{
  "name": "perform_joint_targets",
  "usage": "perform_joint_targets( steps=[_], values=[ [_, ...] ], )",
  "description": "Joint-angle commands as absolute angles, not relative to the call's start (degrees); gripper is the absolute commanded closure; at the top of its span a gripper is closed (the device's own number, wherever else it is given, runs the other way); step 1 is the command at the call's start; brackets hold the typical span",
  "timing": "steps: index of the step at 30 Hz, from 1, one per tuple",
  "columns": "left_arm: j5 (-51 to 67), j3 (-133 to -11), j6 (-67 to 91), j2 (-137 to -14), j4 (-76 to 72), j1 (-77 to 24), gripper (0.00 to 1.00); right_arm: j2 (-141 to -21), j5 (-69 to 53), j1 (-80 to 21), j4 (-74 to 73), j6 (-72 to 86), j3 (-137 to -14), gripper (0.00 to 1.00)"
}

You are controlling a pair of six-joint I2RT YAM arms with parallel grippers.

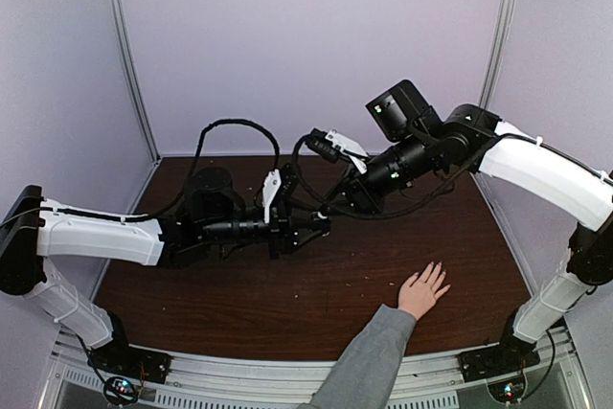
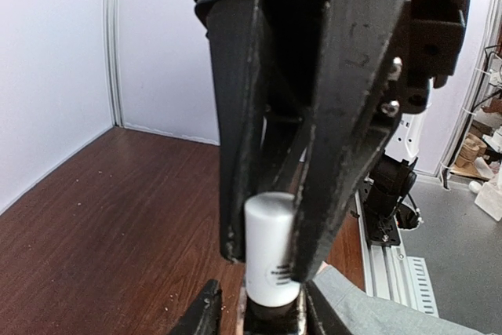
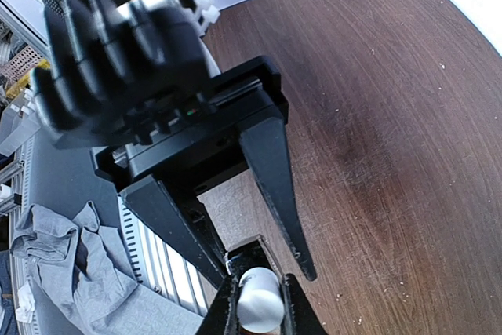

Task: Paint the nails
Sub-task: Unscrew the nail polish bottle cap from the nail polish bottle.

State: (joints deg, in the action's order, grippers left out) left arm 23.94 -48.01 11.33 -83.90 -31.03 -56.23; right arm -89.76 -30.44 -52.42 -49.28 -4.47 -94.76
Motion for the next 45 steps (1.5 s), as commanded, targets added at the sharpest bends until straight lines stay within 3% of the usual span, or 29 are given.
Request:
perform_joint_targets(
  steps=[1, 23, 35, 40, 45],
  values=[
    [22.9, -47.0, 12.2, -82.7, -37.3, -56.0, 0.68, -88.8, -29.1, -52.7, -47.6, -3.7, -94.4, 0.94],
    [21.9, -47.5, 13.3, -85.8, -38.6, -56.0, 0.62, -87.0, -28.0, -52.6, -45.9, -3.0, -93.7, 0.95],
    [22.8, -47.2, 13.6, -84.3, -39.5, -56.0, 0.81, -87.3, -28.7, -52.6, -46.0, -3.2, -93.7, 0.95],
    [26.5, -47.0, 13.2, -83.1, -39.6, -56.0, 0.99, -86.6, -32.6, -52.6, -46.1, -5.6, -93.6, 0.92],
    [32.7, -47.0, 13.3, -81.8, -39.4, -56.0, 1.00, -86.0, -37.8, -52.7, -47.8, -8.7, -94.7, 0.91]
  ],
)
